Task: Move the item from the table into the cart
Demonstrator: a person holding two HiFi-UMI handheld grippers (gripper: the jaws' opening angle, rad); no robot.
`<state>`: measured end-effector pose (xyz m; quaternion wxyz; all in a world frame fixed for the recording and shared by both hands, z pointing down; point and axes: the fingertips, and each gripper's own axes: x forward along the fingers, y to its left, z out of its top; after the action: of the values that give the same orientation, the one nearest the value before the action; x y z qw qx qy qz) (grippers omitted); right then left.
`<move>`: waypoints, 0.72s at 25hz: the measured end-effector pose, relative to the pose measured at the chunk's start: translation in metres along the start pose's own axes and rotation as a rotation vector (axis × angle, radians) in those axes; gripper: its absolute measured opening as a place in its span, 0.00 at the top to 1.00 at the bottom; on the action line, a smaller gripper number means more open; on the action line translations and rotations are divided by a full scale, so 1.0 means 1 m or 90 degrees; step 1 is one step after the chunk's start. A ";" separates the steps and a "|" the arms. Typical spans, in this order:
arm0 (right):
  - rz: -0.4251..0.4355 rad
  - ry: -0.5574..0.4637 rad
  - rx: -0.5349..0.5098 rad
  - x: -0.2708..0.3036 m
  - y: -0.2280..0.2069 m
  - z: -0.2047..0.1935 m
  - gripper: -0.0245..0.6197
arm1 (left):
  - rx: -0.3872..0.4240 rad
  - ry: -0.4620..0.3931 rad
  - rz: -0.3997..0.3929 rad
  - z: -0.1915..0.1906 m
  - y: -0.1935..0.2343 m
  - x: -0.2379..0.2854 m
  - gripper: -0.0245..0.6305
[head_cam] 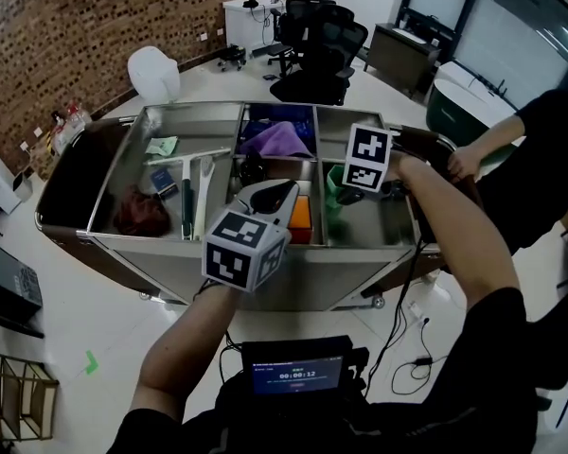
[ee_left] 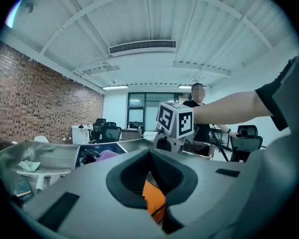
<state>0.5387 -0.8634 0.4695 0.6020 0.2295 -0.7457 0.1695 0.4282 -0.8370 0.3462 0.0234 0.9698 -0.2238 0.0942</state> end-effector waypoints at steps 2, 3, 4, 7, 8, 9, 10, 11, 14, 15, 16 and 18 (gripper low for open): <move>-0.021 -0.048 0.015 -0.013 -0.003 0.007 0.67 | -0.002 -0.017 0.001 0.004 0.005 -0.004 0.96; -0.037 -0.089 0.027 -0.023 -0.005 0.013 0.67 | -0.003 -0.026 -0.001 0.007 0.008 -0.007 0.96; -0.058 -0.138 0.041 -0.036 -0.005 0.020 0.67 | -0.005 -0.035 -0.003 0.011 0.011 -0.012 0.96; -0.139 -0.298 0.067 -0.080 0.009 0.031 0.67 | -0.017 -0.061 -0.003 0.019 0.017 -0.028 0.96; -0.171 -0.351 0.074 -0.095 0.017 0.031 0.74 | -0.019 -0.070 -0.005 0.022 0.017 -0.033 0.96; -0.204 -0.407 0.083 -0.111 0.026 0.031 0.85 | -0.019 -0.079 -0.008 0.023 0.017 -0.039 0.96; -0.234 -0.464 0.097 -0.127 0.035 0.030 0.92 | -0.016 -0.087 -0.013 0.023 0.017 -0.044 0.96; -0.261 -0.520 0.116 -0.141 0.045 0.030 0.93 | -0.014 -0.096 -0.017 0.022 0.017 -0.050 0.96; -0.338 -0.668 0.175 -0.174 0.073 0.021 0.96 | -0.025 -0.142 -0.007 0.020 0.018 -0.068 0.96; -0.357 -0.709 0.192 -0.181 0.084 0.015 0.96 | -0.035 -0.154 -0.001 0.018 0.014 -0.074 0.96; -0.372 -0.744 0.208 -0.185 0.097 0.008 0.96 | -0.042 -0.161 0.004 0.015 0.008 -0.080 0.96; -0.397 -0.798 0.238 -0.190 0.121 -0.012 0.96 | -0.039 -0.157 0.010 0.005 -0.010 -0.089 0.96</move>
<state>0.5143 -0.7295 0.2893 0.0324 0.5847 -0.8091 -0.0491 0.3551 -0.7903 0.3245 0.0244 0.9710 -0.2354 -0.0328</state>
